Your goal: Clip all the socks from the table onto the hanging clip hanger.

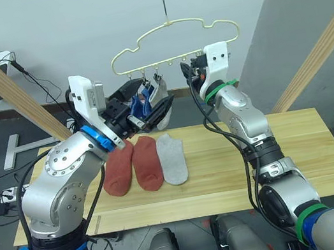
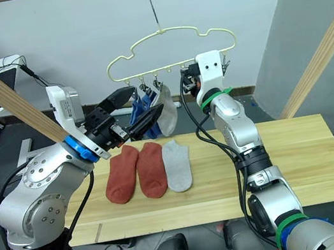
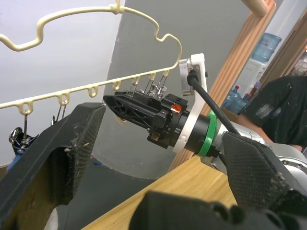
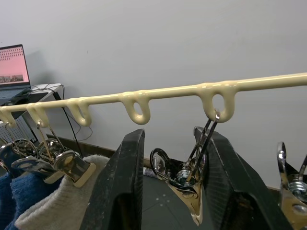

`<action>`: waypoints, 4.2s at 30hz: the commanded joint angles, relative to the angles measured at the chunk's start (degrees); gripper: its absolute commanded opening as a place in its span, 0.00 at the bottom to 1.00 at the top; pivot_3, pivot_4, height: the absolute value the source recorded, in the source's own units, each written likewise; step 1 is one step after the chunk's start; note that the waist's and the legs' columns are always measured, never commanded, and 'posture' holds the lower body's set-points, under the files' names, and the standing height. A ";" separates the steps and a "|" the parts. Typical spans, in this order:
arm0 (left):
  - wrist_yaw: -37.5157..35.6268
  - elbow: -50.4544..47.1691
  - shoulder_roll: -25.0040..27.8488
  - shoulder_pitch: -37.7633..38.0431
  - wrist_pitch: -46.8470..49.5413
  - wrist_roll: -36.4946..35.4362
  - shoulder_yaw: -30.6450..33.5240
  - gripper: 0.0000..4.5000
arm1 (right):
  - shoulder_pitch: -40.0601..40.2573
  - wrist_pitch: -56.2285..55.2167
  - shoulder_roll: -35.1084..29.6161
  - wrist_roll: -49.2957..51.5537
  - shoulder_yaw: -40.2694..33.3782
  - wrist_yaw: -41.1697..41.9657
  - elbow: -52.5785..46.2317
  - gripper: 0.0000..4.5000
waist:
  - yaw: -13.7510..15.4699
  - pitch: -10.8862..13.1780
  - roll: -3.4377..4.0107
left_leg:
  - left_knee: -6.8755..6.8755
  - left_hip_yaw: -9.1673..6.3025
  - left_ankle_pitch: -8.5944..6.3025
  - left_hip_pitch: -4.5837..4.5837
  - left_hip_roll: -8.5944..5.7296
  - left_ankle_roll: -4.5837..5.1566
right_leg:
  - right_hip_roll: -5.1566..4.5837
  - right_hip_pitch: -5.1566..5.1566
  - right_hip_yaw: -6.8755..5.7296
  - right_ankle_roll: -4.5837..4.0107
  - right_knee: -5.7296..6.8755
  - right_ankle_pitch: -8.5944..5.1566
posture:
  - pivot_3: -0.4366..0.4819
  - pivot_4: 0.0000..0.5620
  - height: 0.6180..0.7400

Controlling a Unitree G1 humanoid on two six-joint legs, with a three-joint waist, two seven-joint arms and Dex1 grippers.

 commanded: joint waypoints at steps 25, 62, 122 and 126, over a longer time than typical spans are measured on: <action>-1.56 -3.15 1.22 5.71 -0.36 4.49 -5.92 1.00 | -0.34 -0.18 -0.98 1.41 -1.32 1.22 -3.32 0.00 | -0.10 0.02 0.03 | -0.02 0.00 0.00 0.01 0.00 0.00 | 0.00 0.00 0.01 0.00 -0.01 0.00 | 0.52 0.50 1.00; -1.23 55.93 -17.07 1.93 -26.61 43.00 -24.12 0.60 | 5.20 11.46 -4.55 2.82 -0.70 2.79 -14.68 0.00 | -0.62 0.02 0.16 | -0.01 0.12 0.03 0.03 0.02 0.06 | -0.03 0.01 0.04 0.00 0.00 -0.02 | 0.41 0.52 1.00; -2.62 31.81 -21.11 2.40 -47.81 41.74 -19.67 0.01 | -2.98 59.73 -7.88 35.91 -25.86 -10.47 -16.86 0.00 | -0.20 0.02 0.16 | -0.11 0.03 0.01 -0.15 0.06 0.11 | -0.14 0.21 0.00 0.22 -0.67 0.01 | 0.41 0.49 1.00; -2.47 32.40 -21.15 1.71 -48.38 41.88 -19.87 0.01 | -2.64 59.60 -7.43 36.19 -25.98 -10.73 -16.97 0.00 | -0.20 0.01 0.17 | -0.11 0.03 0.01 -0.15 0.06 0.11 | -0.14 0.21 0.00 0.22 -0.67 0.01 | 0.41 0.47 1.00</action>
